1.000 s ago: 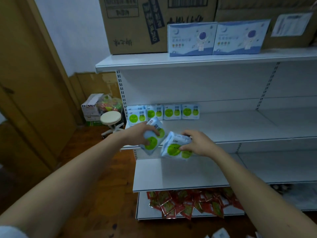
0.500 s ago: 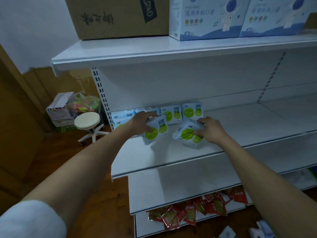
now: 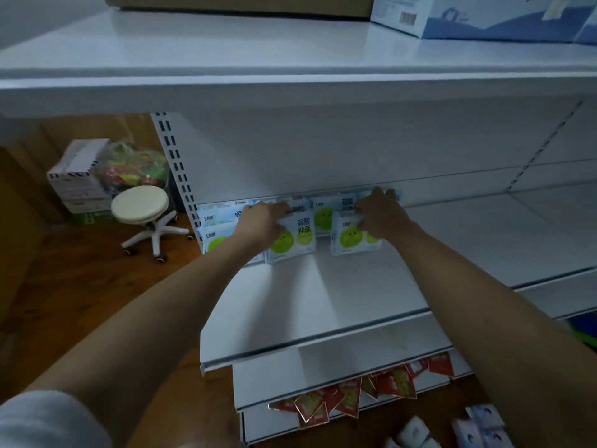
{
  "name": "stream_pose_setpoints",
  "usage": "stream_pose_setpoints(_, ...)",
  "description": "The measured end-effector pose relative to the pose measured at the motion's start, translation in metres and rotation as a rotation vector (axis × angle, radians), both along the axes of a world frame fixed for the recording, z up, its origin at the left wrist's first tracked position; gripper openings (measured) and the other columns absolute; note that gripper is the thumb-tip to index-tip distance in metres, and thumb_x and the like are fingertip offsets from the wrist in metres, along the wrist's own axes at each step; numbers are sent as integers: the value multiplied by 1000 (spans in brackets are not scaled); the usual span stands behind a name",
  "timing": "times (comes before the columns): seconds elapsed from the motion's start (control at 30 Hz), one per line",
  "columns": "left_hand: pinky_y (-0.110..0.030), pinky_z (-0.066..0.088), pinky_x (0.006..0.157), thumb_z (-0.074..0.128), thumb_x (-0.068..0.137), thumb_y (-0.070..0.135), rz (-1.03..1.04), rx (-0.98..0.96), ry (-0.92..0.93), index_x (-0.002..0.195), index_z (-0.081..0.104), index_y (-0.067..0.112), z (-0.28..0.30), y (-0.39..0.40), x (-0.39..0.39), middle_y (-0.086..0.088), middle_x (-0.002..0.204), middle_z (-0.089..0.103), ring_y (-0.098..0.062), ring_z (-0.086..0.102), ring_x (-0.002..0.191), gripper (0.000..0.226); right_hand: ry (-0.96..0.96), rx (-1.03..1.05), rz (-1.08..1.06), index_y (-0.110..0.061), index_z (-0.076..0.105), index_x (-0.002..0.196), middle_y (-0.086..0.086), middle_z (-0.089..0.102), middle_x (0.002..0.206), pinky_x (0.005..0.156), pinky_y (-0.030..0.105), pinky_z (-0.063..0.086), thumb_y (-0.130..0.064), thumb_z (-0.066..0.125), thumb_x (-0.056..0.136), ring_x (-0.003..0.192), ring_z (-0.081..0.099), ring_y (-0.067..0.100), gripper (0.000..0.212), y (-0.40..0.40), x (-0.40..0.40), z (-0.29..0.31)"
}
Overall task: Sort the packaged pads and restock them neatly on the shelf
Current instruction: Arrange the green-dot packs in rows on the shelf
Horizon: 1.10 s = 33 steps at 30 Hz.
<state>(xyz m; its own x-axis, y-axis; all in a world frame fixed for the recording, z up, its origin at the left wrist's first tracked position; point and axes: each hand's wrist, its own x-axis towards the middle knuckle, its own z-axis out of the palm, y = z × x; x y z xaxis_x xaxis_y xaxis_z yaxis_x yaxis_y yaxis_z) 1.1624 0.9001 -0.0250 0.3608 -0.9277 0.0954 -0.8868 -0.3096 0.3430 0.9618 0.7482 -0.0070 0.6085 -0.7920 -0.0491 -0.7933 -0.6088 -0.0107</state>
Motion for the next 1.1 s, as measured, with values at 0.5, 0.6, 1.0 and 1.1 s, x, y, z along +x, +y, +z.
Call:
stream_pose_setpoints(0.5,-40,35,99,63,87,25,9,45,-207,139,49,25,1,4,2,-7,135,44,-29,37,125,53,-422,70,17,-10,47,127,12,44,126,76,33,37,-12,57,93,116,41,30,35,26,21,-18)
stream_pose_setpoints(0.6,-39,39,97,63,89,35,38,-48,-233,136,52,24,18,17,-33,-7,133,49,-29,40,124,50,-508,159,20,-10,53,122,12,53,121,79,34,43,-19,51,98,110,49,29,26,43,-4,1)
stream_pose_setpoints(1.0,-40,46,86,53,91,42,271,-95,26,109,66,31,28,136,-210,6,103,67,-23,53,106,24,-555,451,144,-8,53,68,19,63,73,65,39,48,-31,51,92,67,57,32,34,162,-131,19)
stream_pose_setpoints(1.1,-40,49,84,52,91,42,297,-71,72,104,67,31,17,163,-239,7,99,69,-22,56,100,22,-517,487,154,-6,56,69,14,65,74,67,37,47,-36,53,93,71,57,31,38,192,-154,10)
